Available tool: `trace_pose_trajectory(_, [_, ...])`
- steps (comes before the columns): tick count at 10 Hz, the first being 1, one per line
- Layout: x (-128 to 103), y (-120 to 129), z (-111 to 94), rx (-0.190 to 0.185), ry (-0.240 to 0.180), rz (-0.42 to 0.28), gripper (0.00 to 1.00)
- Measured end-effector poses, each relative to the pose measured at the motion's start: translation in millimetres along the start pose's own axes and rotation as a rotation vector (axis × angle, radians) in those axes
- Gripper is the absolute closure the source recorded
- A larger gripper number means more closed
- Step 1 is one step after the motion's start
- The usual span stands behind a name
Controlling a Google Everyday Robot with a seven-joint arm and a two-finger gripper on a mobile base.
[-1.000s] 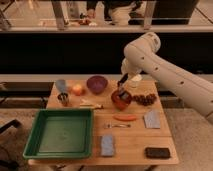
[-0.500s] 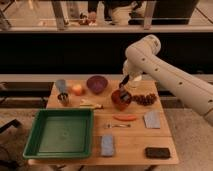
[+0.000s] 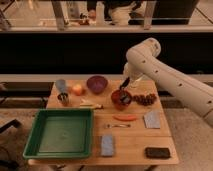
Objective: Place brush in red bowl
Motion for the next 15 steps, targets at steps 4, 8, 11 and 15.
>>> trace_pose_trajectory(4, [-5.4, 6.9, 7.1, -0.005, -0.022, 0.000, 1.00])
trace_pose_trajectory(8, [-11.2, 8.5, 12.0, -0.007, -0.037, -0.004, 1.00])
trace_pose_trajectory(11, [-16.0, 7.5, 14.4, -0.008, -0.043, -0.011, 1.00])
trace_pose_trajectory(15, [-19.3, 7.9, 15.7, -0.010, -0.048, -0.016, 1.00])
